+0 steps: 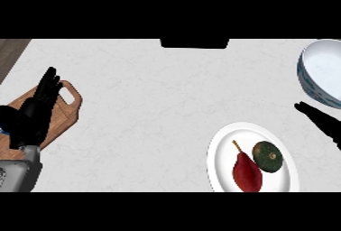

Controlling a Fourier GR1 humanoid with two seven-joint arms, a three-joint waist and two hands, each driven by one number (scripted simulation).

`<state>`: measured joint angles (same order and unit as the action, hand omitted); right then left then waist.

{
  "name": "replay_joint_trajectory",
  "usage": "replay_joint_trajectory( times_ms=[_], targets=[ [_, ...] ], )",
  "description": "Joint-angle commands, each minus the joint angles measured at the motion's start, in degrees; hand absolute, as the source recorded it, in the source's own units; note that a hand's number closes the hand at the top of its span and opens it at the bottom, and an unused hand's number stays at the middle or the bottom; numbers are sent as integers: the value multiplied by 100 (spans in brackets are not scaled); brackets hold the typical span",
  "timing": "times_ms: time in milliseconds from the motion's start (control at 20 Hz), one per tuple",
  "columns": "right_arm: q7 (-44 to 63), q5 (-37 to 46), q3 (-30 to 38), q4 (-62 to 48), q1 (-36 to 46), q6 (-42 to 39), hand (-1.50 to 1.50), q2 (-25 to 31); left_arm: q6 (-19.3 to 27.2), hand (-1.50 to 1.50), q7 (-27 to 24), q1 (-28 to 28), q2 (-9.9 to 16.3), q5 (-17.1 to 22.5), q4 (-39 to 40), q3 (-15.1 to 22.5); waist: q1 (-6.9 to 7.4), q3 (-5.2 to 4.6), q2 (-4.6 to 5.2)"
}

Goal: Pick the pear from the plate and place it in the bowl

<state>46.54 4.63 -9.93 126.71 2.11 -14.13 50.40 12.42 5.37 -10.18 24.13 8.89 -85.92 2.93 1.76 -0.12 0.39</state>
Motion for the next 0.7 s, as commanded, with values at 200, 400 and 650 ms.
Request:
replay_joint_trajectory(
  times_ms=[200, 400, 650],
  targets=[
    [255, -303, -865, -1454, 1214, -1000, -150, -698, -67, 0, 144, -11, -63, -128, -39, -75, -58, 11, -18],
    [892, -342, -1406, -1878, 1594, -1346, -150, -963, 34, 0, 183, 109, -269, -216, -178, 68, -19, 9, -16],
    [1173, -282, -1627, -1827, 1517, -1625, -150, -1039, -135, 0, 281, -161, 25, -192, -75, -336, -145, 9, -35]
  ],
)
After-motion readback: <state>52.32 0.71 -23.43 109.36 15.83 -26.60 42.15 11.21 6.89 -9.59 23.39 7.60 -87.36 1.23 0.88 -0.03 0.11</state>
